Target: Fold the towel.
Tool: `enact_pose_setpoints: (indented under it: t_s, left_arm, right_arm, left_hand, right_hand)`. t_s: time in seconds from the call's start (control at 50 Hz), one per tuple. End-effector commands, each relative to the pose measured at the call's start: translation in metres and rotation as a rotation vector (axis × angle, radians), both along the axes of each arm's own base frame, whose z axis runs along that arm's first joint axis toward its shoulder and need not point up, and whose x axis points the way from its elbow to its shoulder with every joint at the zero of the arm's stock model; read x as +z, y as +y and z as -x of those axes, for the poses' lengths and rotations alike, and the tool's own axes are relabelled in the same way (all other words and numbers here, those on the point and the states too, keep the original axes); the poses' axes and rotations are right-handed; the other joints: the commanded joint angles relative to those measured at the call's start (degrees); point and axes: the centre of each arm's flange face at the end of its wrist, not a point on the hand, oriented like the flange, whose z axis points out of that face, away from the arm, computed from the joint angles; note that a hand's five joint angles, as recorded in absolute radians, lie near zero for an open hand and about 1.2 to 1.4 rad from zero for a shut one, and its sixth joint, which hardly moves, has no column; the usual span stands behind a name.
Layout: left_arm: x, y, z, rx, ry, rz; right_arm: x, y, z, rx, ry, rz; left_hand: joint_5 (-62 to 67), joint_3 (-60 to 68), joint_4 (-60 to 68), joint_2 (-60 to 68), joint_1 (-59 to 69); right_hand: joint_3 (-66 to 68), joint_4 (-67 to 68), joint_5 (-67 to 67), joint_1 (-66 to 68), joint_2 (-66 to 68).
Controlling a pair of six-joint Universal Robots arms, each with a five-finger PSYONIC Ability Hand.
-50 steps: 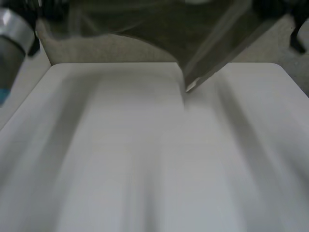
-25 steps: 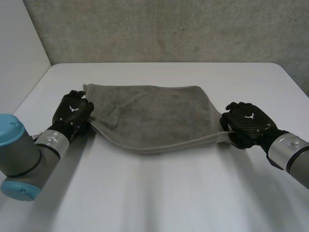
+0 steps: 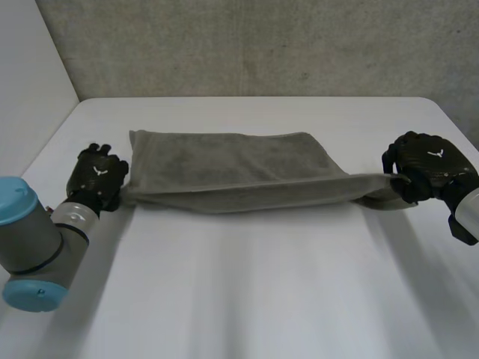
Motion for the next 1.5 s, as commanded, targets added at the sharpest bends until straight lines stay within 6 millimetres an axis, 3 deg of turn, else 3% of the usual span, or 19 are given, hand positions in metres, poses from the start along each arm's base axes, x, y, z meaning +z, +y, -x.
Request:
enact_pose_setpoints:
  t_s: [0.02, 0.12, 0.24, 0.38, 0.42, 0.58, 0.78, 0.84, 0.88, 0.94, 1.1, 1.14, 1.16, 1.2, 1.24, 1.32, 1.38, 1.44, 1.5]
  left_arm:
    - [0.025, 0.006, -0.010, 0.015, 0.013, 0.049]
    - [0.036, 0.024, -0.007, -0.029, 0.018, 0.037]
    - [0.080, 0.052, -0.008, -0.103, 0.097, 0.042]
    - [0.102, 0.044, -0.031, -0.066, 0.257, 0.035]
    - [0.100, 0.039, -0.036, -0.047, 0.280, 0.023]
    - [0.069, 0.020, -0.046, 0.004, 0.320, -0.094]
    - [0.056, 0.015, -0.053, 0.031, 0.324, -0.134]
    - [0.055, 0.016, -0.052, 0.030, 0.323, -0.140]
    - [0.054, 0.017, -0.052, 0.029, 0.325, -0.144]
    - [0.053, 0.019, -0.050, 0.026, 0.324, -0.149]
    - [0.057, 0.028, -0.048, 0.019, 0.323, -0.155]
    - [0.067, 0.034, -0.047, 0.006, 0.323, -0.138]
    - [0.079, 0.041, -0.047, -0.016, 0.325, -0.114]
    - [0.091, 0.049, -0.045, -0.049, 0.329, -0.091]
    - [0.098, 0.053, -0.045, -0.068, 0.333, -0.079]
    - [0.104, 0.054, -0.045, -0.078, 0.342, -0.074]
    - [0.102, 0.050, -0.045, -0.074, 0.342, -0.080]
    - [0.082, 0.036, -0.044, -0.064, 0.346, -0.156]
    - [0.065, 0.017, -0.038, -0.056, 0.345, -0.213]
  right_arm:
    - [0.005, 0.004, 0.000, -0.002, 0.001, 0.000]
    - [0.018, 0.011, -0.002, 0.009, 0.001, -0.013]
    - [0.045, 0.024, -0.004, 0.028, 0.009, -0.030]
    - [0.035, 0.023, -0.006, 0.036, 0.014, -0.087]
    - [0.004, 0.012, -0.009, 0.043, 0.031, -0.176]
    - [-0.039, -0.009, -0.013, -0.023, 0.084, -0.233]
    - [-0.049, -0.009, -0.013, -0.046, 0.111, -0.239]
    - [-0.050, -0.008, -0.013, -0.046, 0.111, -0.245]
    - [-0.053, -0.007, -0.012, -0.045, 0.108, -0.258]
    - [-0.051, -0.005, -0.011, -0.037, 0.103, -0.258]
    - [-0.030, 0.007, -0.014, 0.006, 0.101, -0.229]
    - [0.002, 0.019, -0.016, 0.050, 0.105, -0.176]
    - [0.002, 0.019, -0.016, 0.051, 0.105, -0.176]
    - [0.040, 0.035, -0.015, 0.089, 0.105, -0.096]
    - [0.051, 0.038, -0.013, 0.093, 0.116, -0.063]
    - [0.052, 0.032, -0.011, 0.099, 0.152, -0.048]
    - [0.037, 0.020, -0.013, 0.096, 0.219, -0.066]
    - [0.024, 0.006, -0.018, 0.070, 0.323, -0.073]
    - [0.012, -0.001, -0.040, 0.086, 0.397, -0.056]
  left_hand:
    - [14.75, -3.31, -3.76, 12.84, 13.30]
    - [14.75, -3.31, -3.76, 12.84, 13.30]
    - [14.75, -3.31, -3.76, 12.84, 13.30]
    - [14.75, -3.31, -3.76, 12.84, 13.30]
    - [14.75, -3.31, -3.76, 12.84, 13.30]
    - [14.75, -3.31, -3.76, 12.84, 13.30]
    - [14.75, -3.31, -3.76, 12.84, 13.30]
    - [14.75, -3.31, -3.76, 12.84, 13.30]
    - [14.75, -3.31, -3.76, 12.84, 13.30]
    - [14.75, -3.31, -3.76, 12.84, 13.30]
    - [14.75, -3.31, -3.76, 12.84, 13.30]
    - [14.75, -3.31, -3.76, 12.84, 13.30]
    - [14.75, -3.31, -3.76, 12.84, 13.30]
    - [14.75, -3.31, -3.76, 12.84, 13.30]
    - [14.75, -3.31, -3.76, 12.84, 13.30]
    - [14.75, -3.31, -3.76, 12.84, 13.30]
    - [14.75, -3.31, -3.76, 12.84, 13.30]
    - [14.75, -3.31, -3.76, 12.84, 13.30]
    - [14.75, -3.31, -3.76, 12.84, 13.30]
  right_hand:
    - [-3.02, -4.35, 2.92, 3.19, 4.07]
    - [-3.02, -4.35, 2.92, 3.19, 4.07]
    - [-3.02, -4.35, 2.92, 3.19, 4.07]
    - [-3.02, -4.35, 2.92, 3.19, 4.07]
    - [-3.02, -4.35, 2.92, 3.19, 4.07]
    - [-3.02, -4.35, -6.06, -5.79, -4.91]
    - [-3.02, -4.35, -22.92, -22.65, -21.77]
    - [-3.02, -4.35, -22.75, -22.49, -21.60]
    - [-3.02, -4.35, -8.56, -8.30, -7.41]
    - [-3.02, -4.35, 2.89, 3.16, 4.04]
    - [-3.02, -4.35, 2.92, 3.19, 4.07]
    - [-3.02, -4.35, 2.92, 3.19, 4.07]
    - [-3.02, -4.35, 2.92, 3.19, 4.07]
    - [-3.02, -4.35, 2.92, 3.19, 4.07]
    - [-3.02, -4.35, 2.92, 3.19, 4.07]
    - [-3.02, -4.35, 2.92, 3.19, 4.07]
    - [-3.02, -4.35, 2.92, 3.19, 4.07]
    - [-3.02, -4.35, 2.92, 3.19, 4.07]
    - [-3.02, -4.35, 2.92, 3.19, 4.07]
